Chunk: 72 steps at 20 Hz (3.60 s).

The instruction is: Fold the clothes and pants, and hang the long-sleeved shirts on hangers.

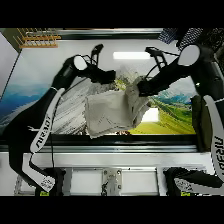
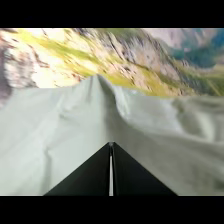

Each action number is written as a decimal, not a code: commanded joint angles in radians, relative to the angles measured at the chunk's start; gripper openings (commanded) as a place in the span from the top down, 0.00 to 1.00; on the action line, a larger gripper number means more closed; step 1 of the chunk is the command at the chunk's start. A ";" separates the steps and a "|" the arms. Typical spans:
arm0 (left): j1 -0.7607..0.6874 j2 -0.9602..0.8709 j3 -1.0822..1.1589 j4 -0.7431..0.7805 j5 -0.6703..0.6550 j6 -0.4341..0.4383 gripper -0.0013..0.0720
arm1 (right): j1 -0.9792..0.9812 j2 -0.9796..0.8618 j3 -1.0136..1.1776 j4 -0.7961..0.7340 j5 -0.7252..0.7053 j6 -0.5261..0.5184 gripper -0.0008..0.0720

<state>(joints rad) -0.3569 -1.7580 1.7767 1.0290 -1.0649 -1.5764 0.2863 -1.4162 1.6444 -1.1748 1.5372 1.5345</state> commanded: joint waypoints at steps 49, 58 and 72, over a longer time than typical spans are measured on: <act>0.045 0.652 -0.714 0.123 0.129 0.031 0.98 | -0.286 -0.154 -0.234 -0.012 -0.377 -0.168 0.97; -0.082 0.647 -0.714 0.122 0.179 0.031 0.98 | -0.996 -0.001 -0.234 -0.075 -0.423 -0.105 0.97; -0.078 0.647 -0.714 0.124 0.174 0.009 0.98 | -1.099 0.208 -0.269 -0.230 -0.439 0.015 0.97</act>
<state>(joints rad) -0.4339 -1.1103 1.0630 1.1515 -0.8871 -1.5665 -0.8093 -1.2289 1.3983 -1.2995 1.0210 1.5097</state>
